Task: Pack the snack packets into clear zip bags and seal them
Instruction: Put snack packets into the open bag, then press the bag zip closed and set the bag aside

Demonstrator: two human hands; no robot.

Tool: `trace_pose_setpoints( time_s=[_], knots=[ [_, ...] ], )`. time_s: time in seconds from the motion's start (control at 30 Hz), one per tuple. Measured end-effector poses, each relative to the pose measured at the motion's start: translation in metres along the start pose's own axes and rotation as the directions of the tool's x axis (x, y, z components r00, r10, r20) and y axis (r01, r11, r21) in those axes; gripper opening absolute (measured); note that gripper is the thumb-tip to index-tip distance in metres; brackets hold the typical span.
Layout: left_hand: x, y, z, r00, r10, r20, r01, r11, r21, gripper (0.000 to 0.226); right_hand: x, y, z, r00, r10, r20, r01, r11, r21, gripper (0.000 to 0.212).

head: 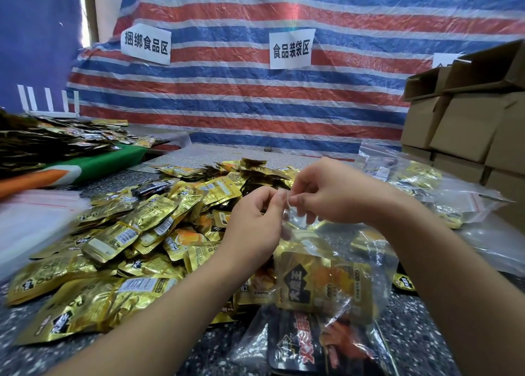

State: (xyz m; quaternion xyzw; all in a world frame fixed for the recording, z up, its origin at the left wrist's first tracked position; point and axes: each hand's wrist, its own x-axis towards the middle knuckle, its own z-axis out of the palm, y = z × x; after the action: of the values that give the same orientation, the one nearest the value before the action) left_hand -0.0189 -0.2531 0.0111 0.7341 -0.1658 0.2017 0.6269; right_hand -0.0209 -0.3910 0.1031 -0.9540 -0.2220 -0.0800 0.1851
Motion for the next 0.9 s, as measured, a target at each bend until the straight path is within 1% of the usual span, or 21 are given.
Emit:
trace_pose_setpoints(
  time_s=[0.07,0.33,0.5,0.6,0.77,0.9],
  knots=[
    [0.0,0.0,0.0,1.0,-0.008,0.004,0.008,1.0,-0.004,0.031,0.001,0.001,0.0,1.0,-0.001,-0.007,0.001,1.0,-0.002,0.024],
    [0.0,0.002,-0.001,1.0,-0.005,0.008,0.004,1.0,0.006,0.027,-0.001,-0.003,0.002,0.999,0.024,-0.023,-0.024,1.0,-0.012,0.021],
    [-0.001,0.002,-0.001,0.999,0.039,0.03,-0.04,0.999,0.004,0.025,-0.002,-0.005,0.002,0.999,0.046,-0.018,-0.046,0.999,-0.006,0.021],
    [-0.001,0.002,-0.002,0.997,0.072,0.008,-0.072,0.997,0.024,0.025,-0.001,-0.003,0.002,0.999,0.042,-0.016,-0.042,0.999,0.007,0.022],
    [-0.001,0.002,-0.003,0.997,0.068,-0.03,-0.067,0.997,0.025,0.028,-0.001,0.003,-0.002,0.998,0.063,0.026,-0.065,0.996,0.057,0.02],
    [-0.002,0.004,-0.002,0.998,0.052,-0.029,-0.051,0.998,0.022,0.03,-0.003,0.005,-0.003,0.998,0.058,0.014,-0.059,0.995,0.083,0.017]
  ],
)
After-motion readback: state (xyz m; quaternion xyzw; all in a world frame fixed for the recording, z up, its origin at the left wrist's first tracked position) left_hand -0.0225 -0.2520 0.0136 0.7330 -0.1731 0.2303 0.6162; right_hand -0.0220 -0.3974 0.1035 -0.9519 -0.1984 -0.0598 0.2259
